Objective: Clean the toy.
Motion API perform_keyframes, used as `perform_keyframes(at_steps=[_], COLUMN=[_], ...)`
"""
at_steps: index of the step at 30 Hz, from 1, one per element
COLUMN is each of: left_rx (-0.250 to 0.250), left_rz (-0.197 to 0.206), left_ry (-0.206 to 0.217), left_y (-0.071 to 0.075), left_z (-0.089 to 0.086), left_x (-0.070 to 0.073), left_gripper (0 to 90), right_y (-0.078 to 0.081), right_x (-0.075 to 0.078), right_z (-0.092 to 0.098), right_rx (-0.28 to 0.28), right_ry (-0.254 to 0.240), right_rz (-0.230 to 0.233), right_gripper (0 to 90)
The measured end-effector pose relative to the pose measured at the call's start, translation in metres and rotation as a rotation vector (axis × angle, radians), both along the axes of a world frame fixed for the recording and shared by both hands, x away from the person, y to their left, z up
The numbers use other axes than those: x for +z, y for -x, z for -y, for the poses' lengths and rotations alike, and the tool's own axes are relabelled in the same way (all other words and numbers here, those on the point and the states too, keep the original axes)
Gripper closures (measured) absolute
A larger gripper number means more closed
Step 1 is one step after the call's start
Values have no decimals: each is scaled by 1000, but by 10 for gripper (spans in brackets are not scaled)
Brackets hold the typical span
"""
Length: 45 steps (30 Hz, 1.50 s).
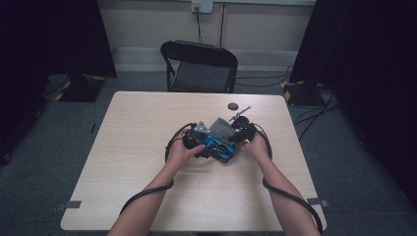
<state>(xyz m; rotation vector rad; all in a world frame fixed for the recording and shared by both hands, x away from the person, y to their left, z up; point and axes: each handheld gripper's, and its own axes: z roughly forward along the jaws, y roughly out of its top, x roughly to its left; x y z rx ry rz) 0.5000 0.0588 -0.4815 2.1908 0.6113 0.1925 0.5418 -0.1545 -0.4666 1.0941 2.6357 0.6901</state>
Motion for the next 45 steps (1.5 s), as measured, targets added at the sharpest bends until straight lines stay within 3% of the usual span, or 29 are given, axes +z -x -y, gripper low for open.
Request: perform_keyframes(at_steps=[1, 5, 6, 13, 22, 33, 45], left_rx=[-12, -33, -23, 18, 20, 19, 17], left_rz=[-4, -1, 0, 12, 12, 11, 11], left_ry=[4, 4, 27, 51, 45, 42, 36], left_y=[1, 1, -1, -1, -1, -1, -1], left_z=[3, 10, 12, 16, 16, 16, 17], left_x=[0, -2, -3, -11, -10, -10, -9], left_gripper=[169, 140, 153, 116, 112, 112, 112], right_y=[0, 0, 0, 0, 4, 16, 43], right_x=[0, 0, -1, -1, 2, 5, 6], right_z=[0, 0, 0, 1, 5, 30, 58], right_rx=[0, -3, -4, -1, 54, 100, 127], right_ry=[-2, -2, -1, -5, 21, 40, -23], right_rz=[0, -1, -1, 1, -7, -31, -32], right_gripper=[750, 750, 750, 752, 756, 758, 760])
